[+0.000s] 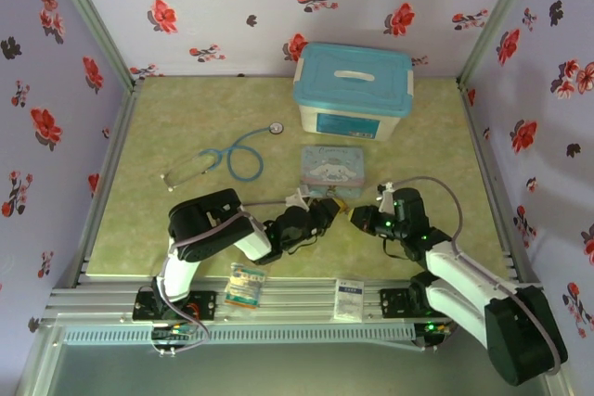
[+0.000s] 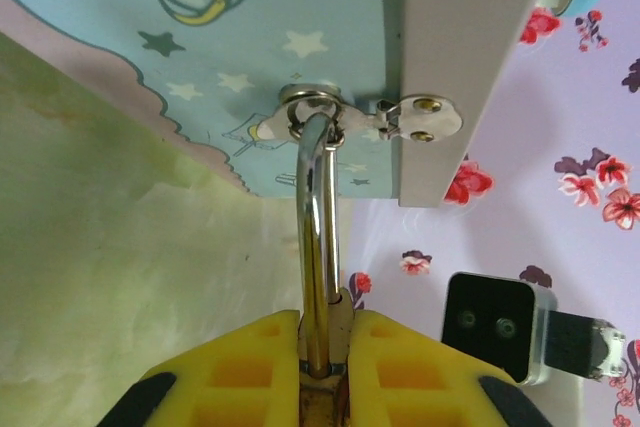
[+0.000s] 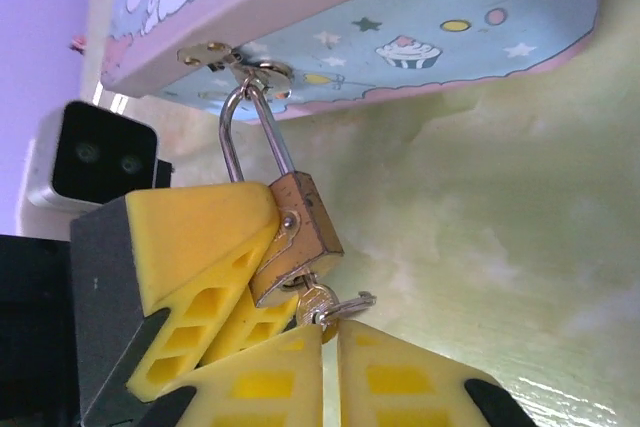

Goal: Unlock a padlock with a key

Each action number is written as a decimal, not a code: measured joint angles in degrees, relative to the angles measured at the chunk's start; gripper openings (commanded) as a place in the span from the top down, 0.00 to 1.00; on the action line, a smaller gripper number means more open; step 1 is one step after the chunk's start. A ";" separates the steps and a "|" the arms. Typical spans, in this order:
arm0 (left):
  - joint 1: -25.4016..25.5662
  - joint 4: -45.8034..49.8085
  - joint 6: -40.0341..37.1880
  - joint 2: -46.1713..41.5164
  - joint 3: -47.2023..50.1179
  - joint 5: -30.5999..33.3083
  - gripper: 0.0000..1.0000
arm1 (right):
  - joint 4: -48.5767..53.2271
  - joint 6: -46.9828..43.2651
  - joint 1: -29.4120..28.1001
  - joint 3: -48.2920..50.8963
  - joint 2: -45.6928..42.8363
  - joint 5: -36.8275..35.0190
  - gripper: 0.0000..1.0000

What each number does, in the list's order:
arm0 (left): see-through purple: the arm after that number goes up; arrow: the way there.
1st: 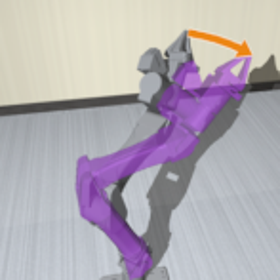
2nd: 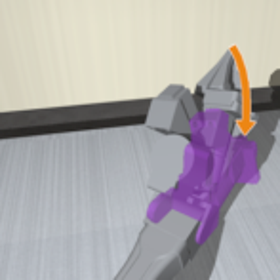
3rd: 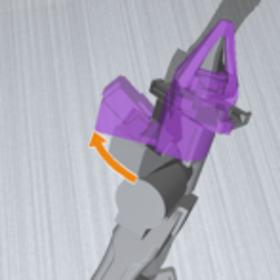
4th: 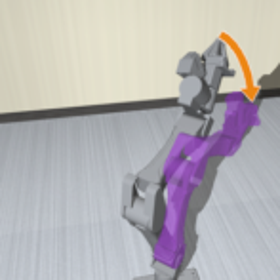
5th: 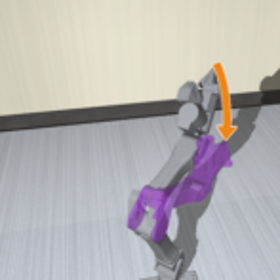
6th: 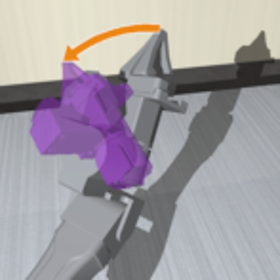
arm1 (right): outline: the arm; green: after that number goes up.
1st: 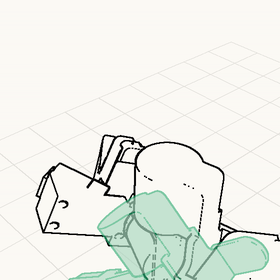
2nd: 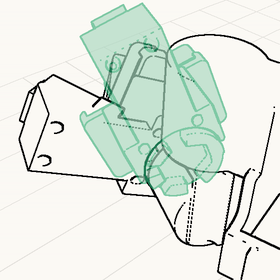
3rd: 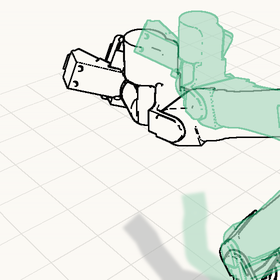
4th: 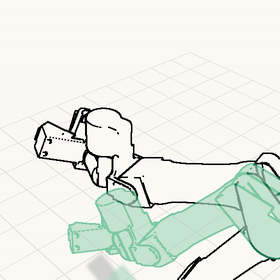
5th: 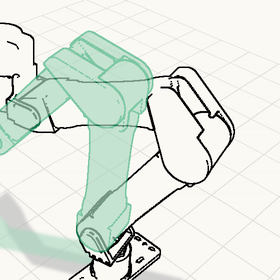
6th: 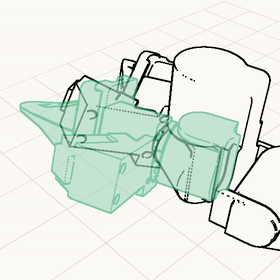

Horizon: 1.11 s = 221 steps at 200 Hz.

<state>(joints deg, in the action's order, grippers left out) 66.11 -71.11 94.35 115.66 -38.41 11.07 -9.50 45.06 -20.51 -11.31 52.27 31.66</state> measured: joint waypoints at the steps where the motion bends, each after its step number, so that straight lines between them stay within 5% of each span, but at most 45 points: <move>1: 0.00 0.00 0.00 -0.02 0.00 0.02 1.00 | -0.15 0.09 0.02 0.02 0.04 0.11 0.90; 77: -0.02 0.50 0.00 -0.37 -0.22 3.21 1.00 | -13.18 10.56 1.09 1.97 6.36 3.91 0.91; 123: -0.02 0.20 0.24 -0.68 -0.63 3.74 1.00 | 5.22 0.74 -6.56 -5.64 0.72 -9.57 0.91; 153: -0.02 1.70 0.17 -0.76 -0.76 3.98 1.00 | 4.04 1.14 -6.40 -5.95 4.09 -9.38 0.89; 174: -0.02 3.10 0.11 -0.76 -0.74 4.00 1.00 | 1.29 3.26 -4.98 -5.20 6.64 -6.45 0.81; 195: 0.20 2.51 0.11 -1.16 -0.50 3.50 1.00 | -2.99 6.32 -3.06 -4.79 9.35 -1.75 0.58; 221: -0.24 1.62 0.07 -2.40 1.14 3.15 1.00 | -1.49 5.16 -2.40 -4.96 9.64 -0.44 0.57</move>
<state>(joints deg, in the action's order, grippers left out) 65.87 -69.49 94.41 113.25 -37.28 14.22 -10.98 50.22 -22.92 -16.27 61.91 31.22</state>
